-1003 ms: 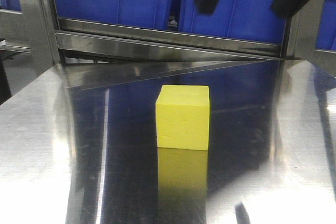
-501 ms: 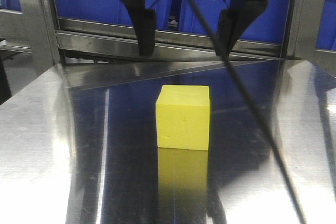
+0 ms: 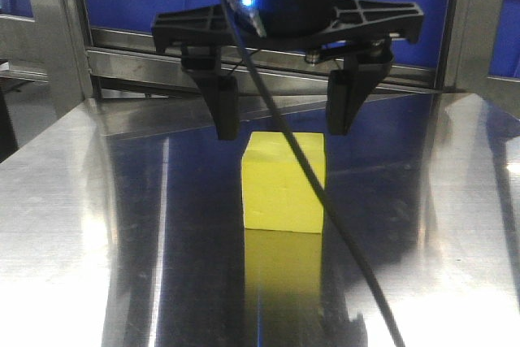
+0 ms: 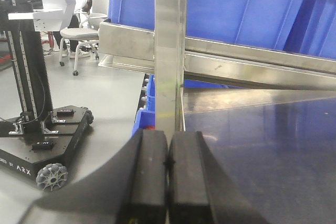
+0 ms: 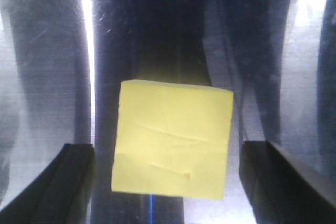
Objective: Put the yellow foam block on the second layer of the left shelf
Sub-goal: 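Lower the open right gripper around the yellow foam cube, then close the right gripper on the cube and lift it up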
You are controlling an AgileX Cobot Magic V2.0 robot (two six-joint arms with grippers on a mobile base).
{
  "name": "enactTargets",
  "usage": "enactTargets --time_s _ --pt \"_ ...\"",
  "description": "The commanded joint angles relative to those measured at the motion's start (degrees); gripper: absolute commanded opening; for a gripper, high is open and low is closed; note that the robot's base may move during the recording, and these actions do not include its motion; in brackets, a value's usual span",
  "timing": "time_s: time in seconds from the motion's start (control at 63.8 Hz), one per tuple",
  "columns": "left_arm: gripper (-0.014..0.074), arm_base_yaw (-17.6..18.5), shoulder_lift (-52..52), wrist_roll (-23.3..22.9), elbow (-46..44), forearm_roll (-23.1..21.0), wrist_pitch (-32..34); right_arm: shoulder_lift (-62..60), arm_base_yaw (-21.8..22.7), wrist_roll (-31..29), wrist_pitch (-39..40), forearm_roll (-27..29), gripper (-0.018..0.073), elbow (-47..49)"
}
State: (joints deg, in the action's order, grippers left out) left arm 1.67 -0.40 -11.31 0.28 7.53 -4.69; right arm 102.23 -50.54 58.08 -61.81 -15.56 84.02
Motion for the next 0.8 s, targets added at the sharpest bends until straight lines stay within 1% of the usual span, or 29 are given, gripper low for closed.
enactTargets --time_s 0.0,0.298,0.642,0.721,0.783 --pt "0.0137 0.3 0.5 -0.2 1.5 -0.1 5.0 -2.1 1.0 0.2 1.8 -3.1 0.0625 1.8" --pt "0.0137 0.3 0.5 -0.2 1.5 -0.1 4.7 0.0 2.3 0.2 4.5 -3.4 0.0625 1.3" --pt "0.0137 0.3 0.5 -0.2 1.5 -0.1 5.0 0.7 3.0 0.2 11.5 -3.2 0.0622 -5.6" --pt "0.0137 0.3 0.5 -0.2 1.5 -0.1 5.0 0.7 3.1 0.2 12.7 -3.2 0.0586 -6.1" --pt "0.0137 0.3 0.5 -0.2 1.5 -0.1 5.0 0.7 3.3 0.1 13.3 -3.2 0.0512 -6.1"
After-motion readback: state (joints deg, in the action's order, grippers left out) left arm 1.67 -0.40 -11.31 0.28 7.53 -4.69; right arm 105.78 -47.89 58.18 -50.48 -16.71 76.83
